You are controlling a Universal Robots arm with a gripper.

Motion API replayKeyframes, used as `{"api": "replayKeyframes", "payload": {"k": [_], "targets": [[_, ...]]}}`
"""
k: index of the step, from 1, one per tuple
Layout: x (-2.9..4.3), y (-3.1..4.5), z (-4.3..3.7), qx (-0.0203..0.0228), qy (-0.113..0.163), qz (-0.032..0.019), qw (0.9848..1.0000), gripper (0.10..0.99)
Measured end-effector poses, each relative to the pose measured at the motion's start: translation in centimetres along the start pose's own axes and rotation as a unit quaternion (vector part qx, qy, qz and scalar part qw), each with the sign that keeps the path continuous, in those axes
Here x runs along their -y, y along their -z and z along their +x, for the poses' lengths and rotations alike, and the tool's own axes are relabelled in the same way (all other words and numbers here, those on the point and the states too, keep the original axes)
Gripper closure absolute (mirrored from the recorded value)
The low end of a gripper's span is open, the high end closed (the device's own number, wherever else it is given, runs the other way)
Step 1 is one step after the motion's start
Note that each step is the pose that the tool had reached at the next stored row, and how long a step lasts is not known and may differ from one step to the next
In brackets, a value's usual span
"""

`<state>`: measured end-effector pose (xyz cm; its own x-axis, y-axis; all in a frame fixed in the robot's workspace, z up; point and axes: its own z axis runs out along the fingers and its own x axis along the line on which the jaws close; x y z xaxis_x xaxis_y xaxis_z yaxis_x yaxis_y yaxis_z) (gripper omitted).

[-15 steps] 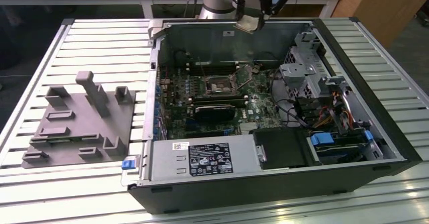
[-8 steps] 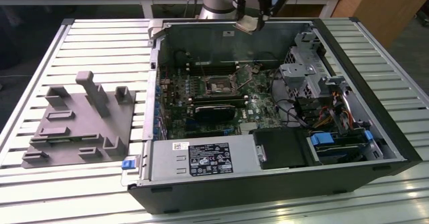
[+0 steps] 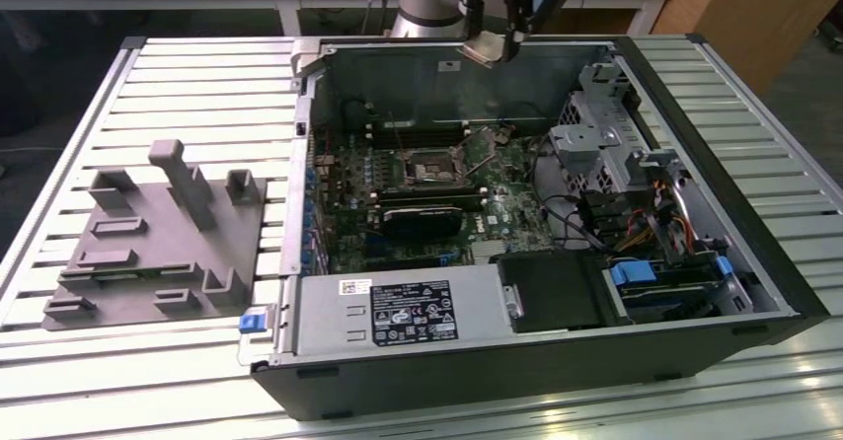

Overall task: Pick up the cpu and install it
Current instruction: 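Place the cpu into insertion slot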

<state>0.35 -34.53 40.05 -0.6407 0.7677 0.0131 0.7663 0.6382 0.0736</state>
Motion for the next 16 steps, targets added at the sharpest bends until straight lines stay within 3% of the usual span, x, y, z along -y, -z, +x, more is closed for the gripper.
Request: {"api": "replayKeyframes", "payload": {"k": [8,16], "targets": [[0.08,-0.06,0.06,0.0034,-0.046,-0.0006,0.9990,0.553],[0.16,-0.12,0.12,0.0068,-0.091,-0.0012,0.9958,0.553]]}}
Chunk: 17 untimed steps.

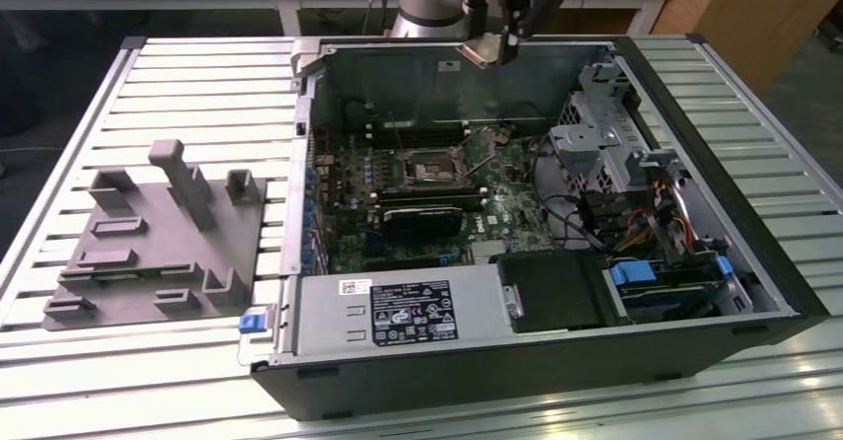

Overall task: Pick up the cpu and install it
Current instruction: 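Place the cpu into insertion slot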

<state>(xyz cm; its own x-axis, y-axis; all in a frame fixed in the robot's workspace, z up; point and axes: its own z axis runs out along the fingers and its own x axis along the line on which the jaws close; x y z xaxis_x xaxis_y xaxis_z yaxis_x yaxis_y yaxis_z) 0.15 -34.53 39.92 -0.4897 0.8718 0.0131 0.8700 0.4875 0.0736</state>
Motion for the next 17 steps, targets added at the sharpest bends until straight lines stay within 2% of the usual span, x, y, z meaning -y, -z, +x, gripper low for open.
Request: {"api": "replayKeyframes", "payload": {"k": [5,9,11,16,17], "targets": [[0.05,-0.04,0.02,0.0021,-0.029,-0.0004,0.9996,0.553],[0.08,-0.07,0.04,0.0038,-0.051,-0.0007,0.9987,0.553],[0.12,-0.09,0.06,0.0053,-0.072,-0.0010,0.9974,0.553],[0.17,-0.13,0.09,0.0074,-0.100,-0.0013,0.9950,0.553],[0.22,-0.17,0.11,0.0098,-0.131,-0.0017,0.9914,0.553]]}}
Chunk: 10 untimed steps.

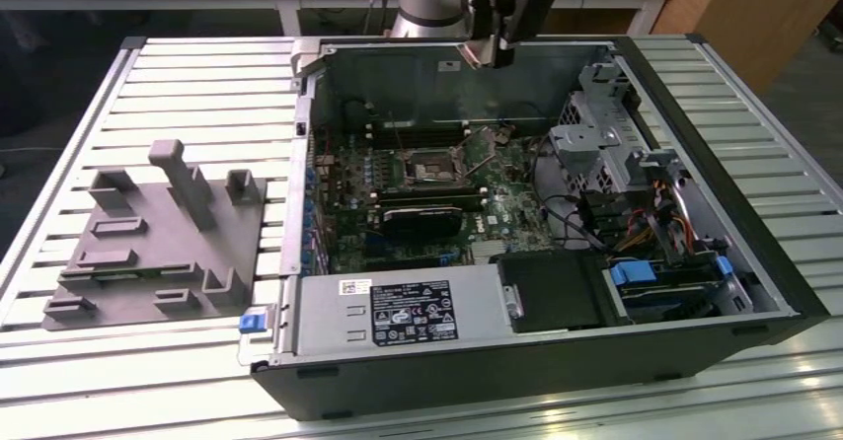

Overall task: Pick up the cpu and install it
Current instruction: 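Place the cpu into insertion slot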

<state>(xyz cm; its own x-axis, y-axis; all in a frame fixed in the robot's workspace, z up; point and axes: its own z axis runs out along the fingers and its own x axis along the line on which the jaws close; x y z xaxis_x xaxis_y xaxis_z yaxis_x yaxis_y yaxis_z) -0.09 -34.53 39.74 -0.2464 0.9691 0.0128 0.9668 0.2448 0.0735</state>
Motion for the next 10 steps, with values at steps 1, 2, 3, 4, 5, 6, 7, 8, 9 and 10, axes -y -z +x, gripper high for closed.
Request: {"api": "replayKeyframes", "payload": {"k": [1,2,3,4,5,6,7,8,9,10], "targets": [[0.01,-0.01,0.00,0.0004,-0.006,-0.0001,1.0000,0.553],[0.02,-0.01,0.00,0.0008,-0.011,-0.0001,0.9999,0.553],[0.03,-0.02,0.00,0.0012,-0.017,-0.0002,0.9999,0.553],[0.04,-0.03,0.01,0.0017,-0.022,-0.0003,0.9998,0.553],[0.06,-0.03,0.01,0.0021,-0.028,-0.0003,0.9996,0.553],[0.08,-0.03,0.02,0.0025,-0.033,-0.0004,0.9994,0.553],[0.10,-0.04,0.02,0.0028,-0.038,-0.0005,0.9993,0.553],[0.12,-0.04,0.03,0.0032,-0.043,-0.0005,0.9991,0.553],[0.16,-0.04,0.04,0.0035,-0.047,-0.0006,0.9989,0.553],[0.23,-0.03,0.05,0.0037,-0.050,-0.0006,0.9987,0.553]]}}
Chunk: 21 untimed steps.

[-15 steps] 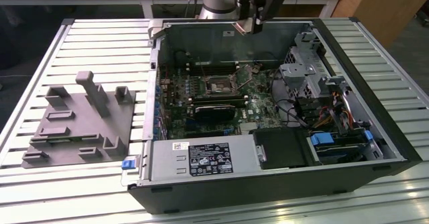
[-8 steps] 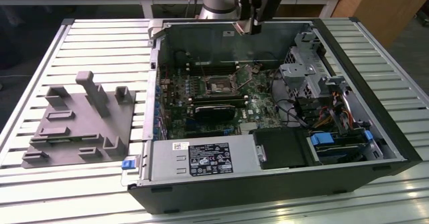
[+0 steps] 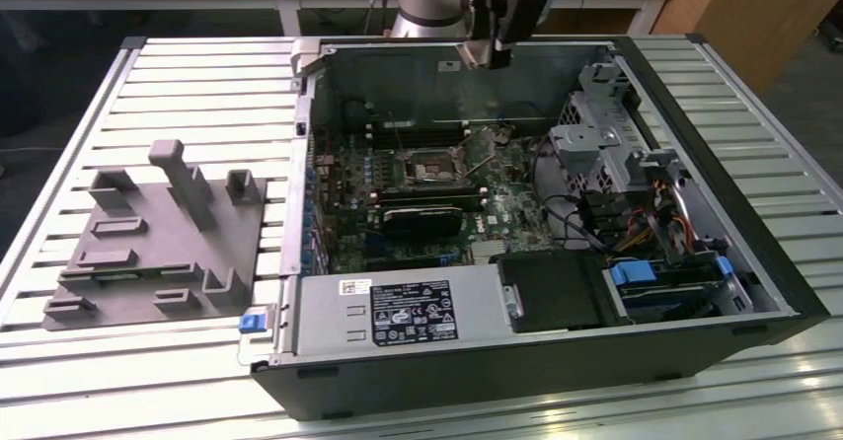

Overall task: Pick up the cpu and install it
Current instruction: 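Place the cpu into insertion slot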

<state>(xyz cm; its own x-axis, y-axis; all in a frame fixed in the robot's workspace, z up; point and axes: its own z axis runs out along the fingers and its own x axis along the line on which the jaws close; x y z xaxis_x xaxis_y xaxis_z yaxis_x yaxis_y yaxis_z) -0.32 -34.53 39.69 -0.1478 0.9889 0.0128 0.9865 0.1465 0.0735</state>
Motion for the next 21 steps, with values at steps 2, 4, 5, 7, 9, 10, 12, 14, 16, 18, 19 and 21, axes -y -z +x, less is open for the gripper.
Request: {"api": "replayKeyframes", "payload": {"k": [2,4,5,7,9,10,12,14,16,18,19,21], "targets": [[0.22,0.02,0.03,0.0004,-0.005,-0.0001,1.0000,0.553],[0.53,0.04,0.08,0.0006,-0.007,-0.0001,1.0000,0.553],[0.69,0.05,0.11,0.0007,-0.009,-0.0001,1.0000,0.553],[0.96,0.06,0.15,0.0009,-0.012,-0.0002,0.9999,0.553],[1.12,0.04,0.17,0.0015,-0.020,-0.0002,0.9998,0.553],[1.17,0.01,0.18,0.0019,-0.024,-0.0003,0.9997,0.553],[1.23,-0.05,0.18,0.0027,-0.035,-0.0005,0.9994,0.553],[1.29,-0.12,0.19,0.0036,-0.045,-0.0005,0.9990,0.553],[1.30,-0.22,0.20,0.0041,-0.049,-0.0003,0.9988,0.553],[1.32,-0.36,0.19,0.0047,-0.052,0.0003,0.9986,0.553],[1.33,-0.45,0.19,0.0051,-0.053,0.0007,0.9986,0.553],[1.34,-0.61,0.19,0.0062,-0.056,0.0011,0.9984,0.553]]}}
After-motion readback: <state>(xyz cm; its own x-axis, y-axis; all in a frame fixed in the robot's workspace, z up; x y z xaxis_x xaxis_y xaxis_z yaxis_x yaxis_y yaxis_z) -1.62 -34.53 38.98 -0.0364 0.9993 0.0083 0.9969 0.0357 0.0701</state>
